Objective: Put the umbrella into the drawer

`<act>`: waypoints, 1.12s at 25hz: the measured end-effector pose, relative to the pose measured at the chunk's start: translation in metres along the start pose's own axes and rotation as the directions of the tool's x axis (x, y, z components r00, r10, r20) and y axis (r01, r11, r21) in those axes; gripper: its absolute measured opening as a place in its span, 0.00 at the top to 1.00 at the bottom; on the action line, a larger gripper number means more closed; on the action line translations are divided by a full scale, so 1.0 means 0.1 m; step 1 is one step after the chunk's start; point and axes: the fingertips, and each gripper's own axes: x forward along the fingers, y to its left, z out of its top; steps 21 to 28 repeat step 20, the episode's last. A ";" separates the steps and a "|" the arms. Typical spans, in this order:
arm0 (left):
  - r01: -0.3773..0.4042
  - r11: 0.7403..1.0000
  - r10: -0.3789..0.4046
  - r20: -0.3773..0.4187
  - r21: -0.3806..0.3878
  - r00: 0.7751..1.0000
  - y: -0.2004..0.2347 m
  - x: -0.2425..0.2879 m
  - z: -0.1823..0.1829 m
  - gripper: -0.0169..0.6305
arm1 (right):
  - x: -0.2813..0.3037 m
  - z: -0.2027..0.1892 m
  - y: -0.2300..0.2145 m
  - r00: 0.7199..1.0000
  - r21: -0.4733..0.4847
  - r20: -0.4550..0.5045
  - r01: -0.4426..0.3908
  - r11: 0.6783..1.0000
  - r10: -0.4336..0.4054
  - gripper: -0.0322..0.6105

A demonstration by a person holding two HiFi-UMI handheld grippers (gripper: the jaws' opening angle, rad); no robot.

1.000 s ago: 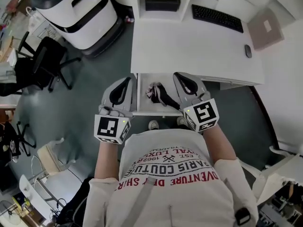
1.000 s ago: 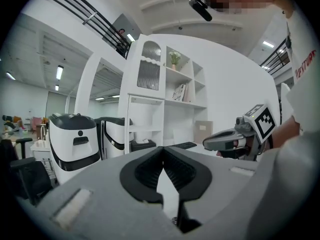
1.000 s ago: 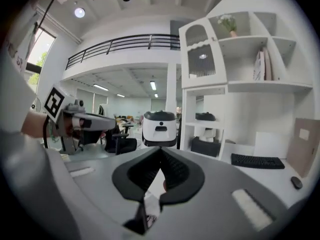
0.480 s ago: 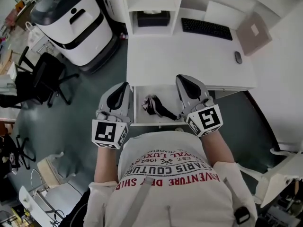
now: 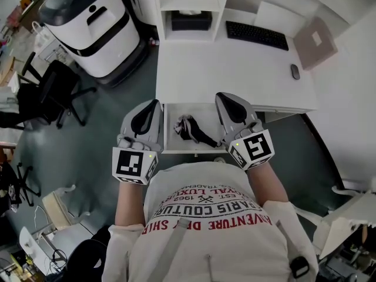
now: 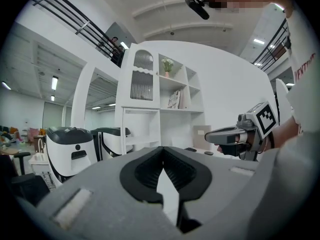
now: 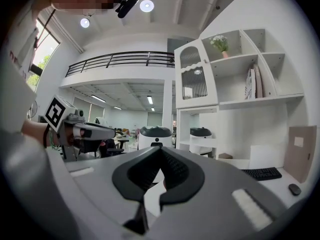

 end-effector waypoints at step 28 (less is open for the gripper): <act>0.002 1.000 -0.002 0.005 0.018 1.000 -0.21 -0.15 0.01 0.96 | -0.18 -0.03 0.13 1.000 0.049 0.026 0.014 0.999 -0.015 0.95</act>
